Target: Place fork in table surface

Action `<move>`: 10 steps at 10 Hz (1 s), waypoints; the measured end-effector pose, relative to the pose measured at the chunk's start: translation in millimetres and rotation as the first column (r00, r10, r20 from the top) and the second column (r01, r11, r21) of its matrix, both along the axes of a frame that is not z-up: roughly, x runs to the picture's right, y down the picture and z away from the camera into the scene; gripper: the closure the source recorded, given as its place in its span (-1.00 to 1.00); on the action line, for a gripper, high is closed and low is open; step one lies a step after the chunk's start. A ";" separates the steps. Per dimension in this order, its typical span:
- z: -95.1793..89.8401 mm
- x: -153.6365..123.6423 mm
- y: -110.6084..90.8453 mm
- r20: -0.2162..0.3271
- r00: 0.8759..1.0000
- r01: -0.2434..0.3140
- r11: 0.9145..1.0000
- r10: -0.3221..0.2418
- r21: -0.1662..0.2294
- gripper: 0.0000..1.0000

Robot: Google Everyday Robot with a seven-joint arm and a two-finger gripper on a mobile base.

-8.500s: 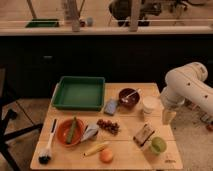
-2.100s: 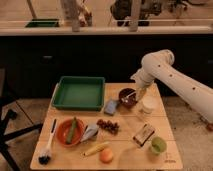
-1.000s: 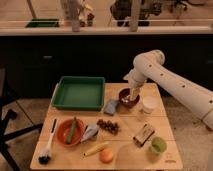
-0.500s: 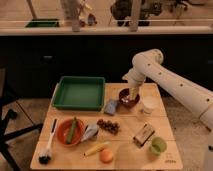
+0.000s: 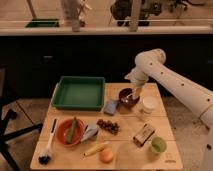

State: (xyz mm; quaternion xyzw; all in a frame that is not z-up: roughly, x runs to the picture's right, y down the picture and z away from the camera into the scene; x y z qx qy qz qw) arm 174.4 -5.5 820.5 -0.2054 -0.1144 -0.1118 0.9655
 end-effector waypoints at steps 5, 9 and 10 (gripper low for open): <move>18.7 31.0 2.2 0.074 0.993 0.090 0.996 -0.091 0.021 -0.60; 35.4 12.0 0.1 0.132 0.979 0.152 0.988 -0.153 0.016 -0.59; 39.5 8.5 -0.2 0.143 0.976 0.164 0.986 -0.164 0.012 -0.47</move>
